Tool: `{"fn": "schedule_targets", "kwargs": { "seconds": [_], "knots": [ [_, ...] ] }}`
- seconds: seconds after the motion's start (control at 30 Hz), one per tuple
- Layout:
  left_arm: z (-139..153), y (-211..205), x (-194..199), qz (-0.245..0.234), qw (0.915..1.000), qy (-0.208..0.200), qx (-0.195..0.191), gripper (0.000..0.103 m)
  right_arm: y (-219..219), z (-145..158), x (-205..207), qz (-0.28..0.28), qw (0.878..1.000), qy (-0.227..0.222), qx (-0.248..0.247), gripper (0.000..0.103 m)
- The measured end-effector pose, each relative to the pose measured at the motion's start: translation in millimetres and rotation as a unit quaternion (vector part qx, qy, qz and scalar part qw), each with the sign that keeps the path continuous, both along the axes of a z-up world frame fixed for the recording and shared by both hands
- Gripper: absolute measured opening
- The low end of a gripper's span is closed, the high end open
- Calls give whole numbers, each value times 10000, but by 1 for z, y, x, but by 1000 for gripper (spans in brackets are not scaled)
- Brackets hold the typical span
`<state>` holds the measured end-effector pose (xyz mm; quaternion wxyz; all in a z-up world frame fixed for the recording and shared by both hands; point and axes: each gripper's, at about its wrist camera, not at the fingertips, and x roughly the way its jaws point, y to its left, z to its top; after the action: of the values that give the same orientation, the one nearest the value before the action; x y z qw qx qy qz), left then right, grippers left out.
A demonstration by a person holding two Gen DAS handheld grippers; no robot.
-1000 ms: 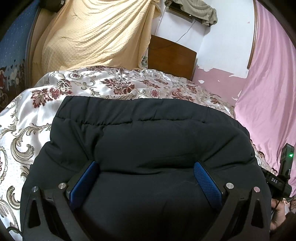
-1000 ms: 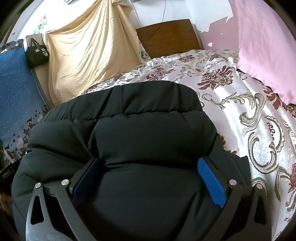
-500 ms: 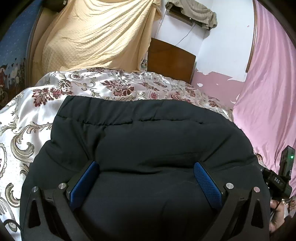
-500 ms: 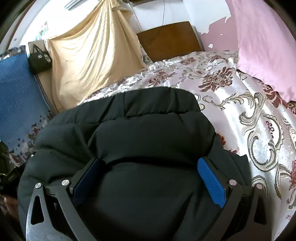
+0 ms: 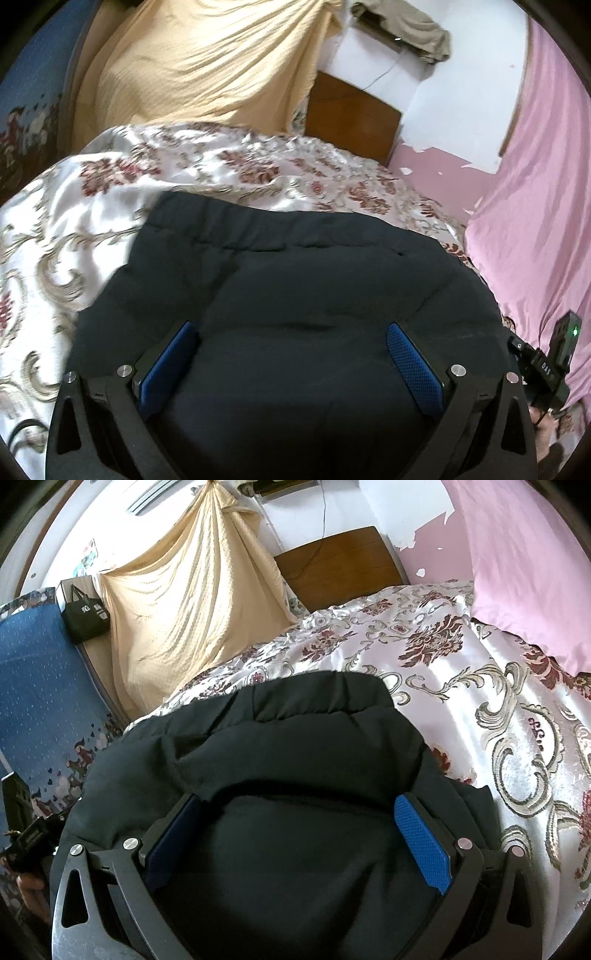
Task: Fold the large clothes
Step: 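Press the folded jacket flat with both open grippers, then move both open grippers to the side edge of the folded jacket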
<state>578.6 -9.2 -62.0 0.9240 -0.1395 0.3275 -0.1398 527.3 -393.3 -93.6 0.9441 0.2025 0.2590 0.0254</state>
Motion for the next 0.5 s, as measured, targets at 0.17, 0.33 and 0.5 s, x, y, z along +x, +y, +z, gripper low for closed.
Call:
{"fn": "schedule_targets", "kwargs": {
  "seconds": [0.17,0.33,0.5],
  "knots": [
    [13,45,-13,480,9980,374,-195,103,-17,5,-13,-43,9994,-34,352,101],
    [15,87,-24,878,9940,658,19,103,-43,8,-18,-207,9975,333,591,101],
    [0,106,-17,759,9929,912,1,103,-65,2,-18,-242,9934,984,537,101]
  ]
}}
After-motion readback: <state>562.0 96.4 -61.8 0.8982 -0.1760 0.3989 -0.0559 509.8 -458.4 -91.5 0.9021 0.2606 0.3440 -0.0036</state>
